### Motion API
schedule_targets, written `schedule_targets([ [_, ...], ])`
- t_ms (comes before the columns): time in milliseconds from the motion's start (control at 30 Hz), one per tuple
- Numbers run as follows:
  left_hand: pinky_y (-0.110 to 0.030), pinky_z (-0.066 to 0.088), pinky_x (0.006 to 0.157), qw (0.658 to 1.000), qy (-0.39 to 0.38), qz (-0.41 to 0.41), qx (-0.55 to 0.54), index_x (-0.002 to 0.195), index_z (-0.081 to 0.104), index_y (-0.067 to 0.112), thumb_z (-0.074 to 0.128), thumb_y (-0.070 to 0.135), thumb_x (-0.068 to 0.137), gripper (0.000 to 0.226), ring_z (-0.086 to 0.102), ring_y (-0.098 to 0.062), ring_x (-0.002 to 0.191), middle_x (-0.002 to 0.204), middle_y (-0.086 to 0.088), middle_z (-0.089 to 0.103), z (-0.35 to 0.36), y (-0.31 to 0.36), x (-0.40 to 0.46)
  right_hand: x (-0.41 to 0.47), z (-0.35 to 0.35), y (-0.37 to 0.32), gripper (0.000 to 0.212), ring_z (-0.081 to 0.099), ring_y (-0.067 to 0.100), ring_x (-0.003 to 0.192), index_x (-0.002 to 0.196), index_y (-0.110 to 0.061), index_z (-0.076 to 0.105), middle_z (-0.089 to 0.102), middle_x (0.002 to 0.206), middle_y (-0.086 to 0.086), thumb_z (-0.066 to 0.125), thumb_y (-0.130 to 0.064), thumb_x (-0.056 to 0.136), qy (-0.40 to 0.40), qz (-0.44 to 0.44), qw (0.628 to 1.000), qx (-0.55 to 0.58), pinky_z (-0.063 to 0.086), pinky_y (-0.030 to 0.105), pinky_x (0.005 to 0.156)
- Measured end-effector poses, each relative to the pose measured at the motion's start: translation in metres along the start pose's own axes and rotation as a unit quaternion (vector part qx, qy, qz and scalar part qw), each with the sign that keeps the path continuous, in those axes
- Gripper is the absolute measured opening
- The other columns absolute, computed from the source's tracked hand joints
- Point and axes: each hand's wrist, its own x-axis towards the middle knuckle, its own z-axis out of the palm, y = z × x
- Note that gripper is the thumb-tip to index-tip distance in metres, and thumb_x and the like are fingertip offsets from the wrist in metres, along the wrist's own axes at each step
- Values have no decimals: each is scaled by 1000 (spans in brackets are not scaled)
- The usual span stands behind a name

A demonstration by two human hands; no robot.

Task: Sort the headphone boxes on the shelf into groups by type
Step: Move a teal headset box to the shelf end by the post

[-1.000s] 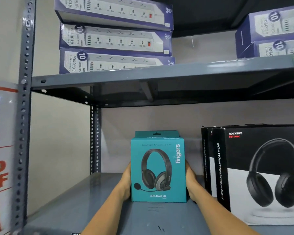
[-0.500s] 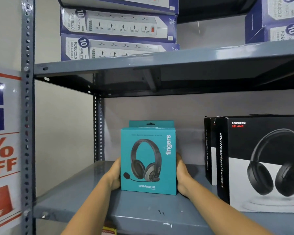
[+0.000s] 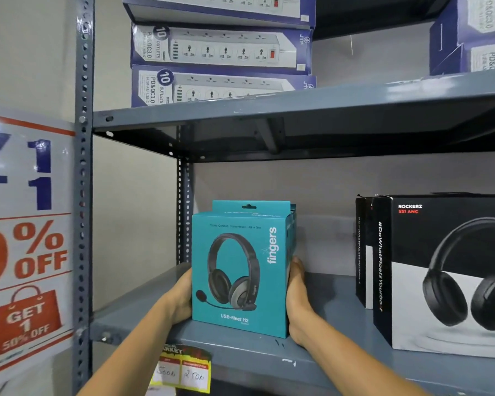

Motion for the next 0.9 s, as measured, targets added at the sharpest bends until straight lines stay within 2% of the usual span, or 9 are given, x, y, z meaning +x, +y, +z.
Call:
schedule_targets([
  [100, -43, 56, 77, 1000, 3, 0, -2, 94, 68, 6, 49, 46, 94, 44, 72, -34, 81, 96, -20, 73, 2, -1, 0, -7, 1, -5, 79, 76, 24, 81, 125, -26, 55, 75, 100, 8, 25, -80, 76, 6, -7, 1000, -18, 57, 31, 59],
  [233, -33, 58, 60, 1000, -2, 6, -3, 77, 66, 11, 46, 41, 97, 41, 72, -26, 65, 74, -11, 75, 6, -2, -1, -11, 0, -10, 80, 76, 26, 81, 125, -25, 55, 75, 98, 9, 26, -79, 75, -2, -8, 1000, -9, 57, 33, 60],
  [467, -32, 59, 59, 1000, 5, 20, 2, 86, 64, 10, 43, 41, 97, 39, 73, -26, 68, 75, -10, 76, 7, 2, -9, -17, 0, -11, 84, 76, 27, 82, 128, -27, 54, 75, 100, 9, 27, -82, 71, -1, -14, 1000, 4, 60, 38, 67],
  [533, -39, 59, 74, 998, 21, 50, -32, 104, 64, 13, 37, 49, 97, 46, 74, -27, 83, 92, -10, 77, 3, 6, -17, -27, 0, -15, 88, 75, 23, 83, 138, -32, 44, 71, 113, 2, 28, -83, 68, -1, -22, 1000, 5, 59, 36, 66],
  [600, -46, 41, 105, 992, 35, 106, -65, 131, 53, 18, 30, 58, 95, 59, 58, -25, 119, 129, -5, 64, -1, 14, -20, -44, -1, -26, 64, 66, 9, 81, 144, -36, 34, 57, 118, -10, 27, -68, 88, 28, -76, 997, 4, 50, 28, 62],
  [633, -38, 30, 110, 985, 51, 150, -68, 137, 46, 20, 25, 56, 97, 58, 48, -18, 128, 137, 4, 55, -2, 20, -23, -50, -2, -31, 52, 57, 0, 80, 145, -37, 31, 52, 114, -13, 27, -57, 96, 35, -108, 993, 14, 44, 25, 61],
  [733, -8, 35, 88, 954, 92, 281, -54, 147, 30, 23, 14, 38, 103, 49, 37, 0, 120, 128, 19, 40, 20, 56, -42, -76, -1, -53, 36, 51, -18, 80, 135, -42, 39, 52, 110, -28, 30, -43, 101, 27, -207, 978, 11, 38, 12, 63],
  [800, -1, 38, 82, 933, 97, 346, -32, 149, 30, 26, 16, 38, 104, 48, 42, 12, 114, 131, 27, 39, 38, 79, -52, -92, 3, -70, 32, 48, -33, 77, 131, -41, 44, 48, 105, -40, 30, -40, 102, 22, -270, 963, 7, 39, 5, 62],
  [900, -27, 20, 118, 914, 58, 401, -19, 150, 31, 30, 26, 52, 98, 56, 33, 8, 135, 153, 22, 32, 81, 99, -65, -108, -5, -96, 37, 43, -35, 96, 137, -33, 47, 50, 124, -32, 34, -32, 102, 25, -338, 940, 28, 36, -8, 71],
])
